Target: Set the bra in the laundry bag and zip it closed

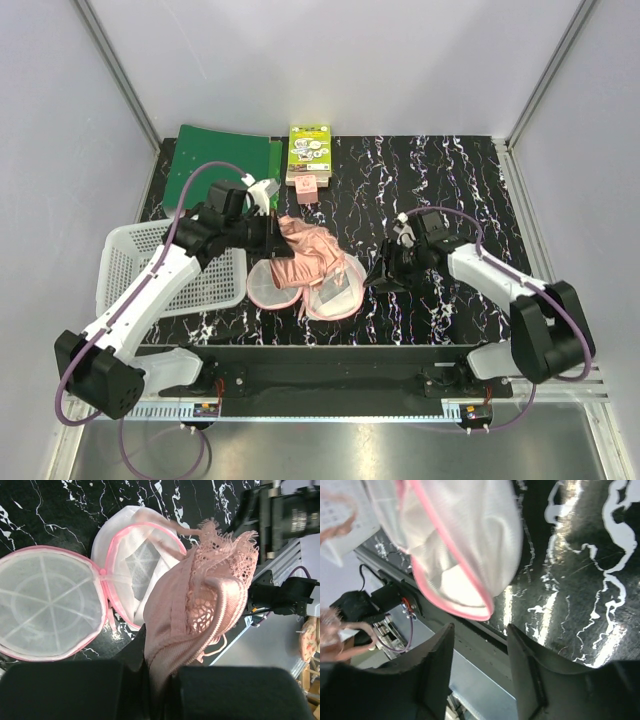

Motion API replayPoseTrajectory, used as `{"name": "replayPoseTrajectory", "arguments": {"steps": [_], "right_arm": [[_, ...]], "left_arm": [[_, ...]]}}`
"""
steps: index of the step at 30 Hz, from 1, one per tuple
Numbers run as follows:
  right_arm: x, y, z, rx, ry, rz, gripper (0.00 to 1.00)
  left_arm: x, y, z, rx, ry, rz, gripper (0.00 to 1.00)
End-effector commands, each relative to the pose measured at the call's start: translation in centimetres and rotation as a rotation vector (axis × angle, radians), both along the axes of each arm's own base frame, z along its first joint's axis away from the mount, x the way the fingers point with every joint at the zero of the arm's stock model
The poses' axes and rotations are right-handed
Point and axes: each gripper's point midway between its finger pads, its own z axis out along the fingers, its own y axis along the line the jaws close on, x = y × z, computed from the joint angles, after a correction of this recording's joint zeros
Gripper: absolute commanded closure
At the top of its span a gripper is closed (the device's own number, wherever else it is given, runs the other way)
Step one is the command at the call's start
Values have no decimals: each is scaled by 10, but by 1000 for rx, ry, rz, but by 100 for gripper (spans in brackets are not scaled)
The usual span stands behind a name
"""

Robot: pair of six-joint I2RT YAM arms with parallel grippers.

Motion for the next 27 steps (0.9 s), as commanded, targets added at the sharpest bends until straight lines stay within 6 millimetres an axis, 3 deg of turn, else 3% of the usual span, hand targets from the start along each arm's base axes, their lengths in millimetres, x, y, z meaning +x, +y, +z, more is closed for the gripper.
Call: {"name": "replayPoseTrajectory", "arguments": {"steps": [1, 5, 10, 13, 15, 17, 21, 27], "right_arm": [[11, 4, -17, -28, -24, 35, 51], [18, 16, -25, -15, -22, 70, 55], [15, 31, -31, 9, -27, 117, 57], [18, 32, -34, 0, -38, 99, 69], [20, 31, -35, -10, -38, 91, 81], [22, 30, -33, -11, -46, 86, 83], [21, 31, -32, -3, -41, 87, 100], [18, 36, -18, 34, -17, 74, 100]], "left_arm": [[-4, -7, 15, -69, -5, 4, 100], [-9, -12, 6, -92, 26, -14, 100], [-14, -20, -4, -96, 65, -39, 100], [-18, -27, -11, -91, 88, -61, 100], [-22, -31, -18, -81, 110, -76, 100], [-22, -34, -28, -63, 136, -78, 100], [-19, -34, -42, -28, 160, -61, 100], [-10, -39, -62, -4, 178, -68, 100]]}}
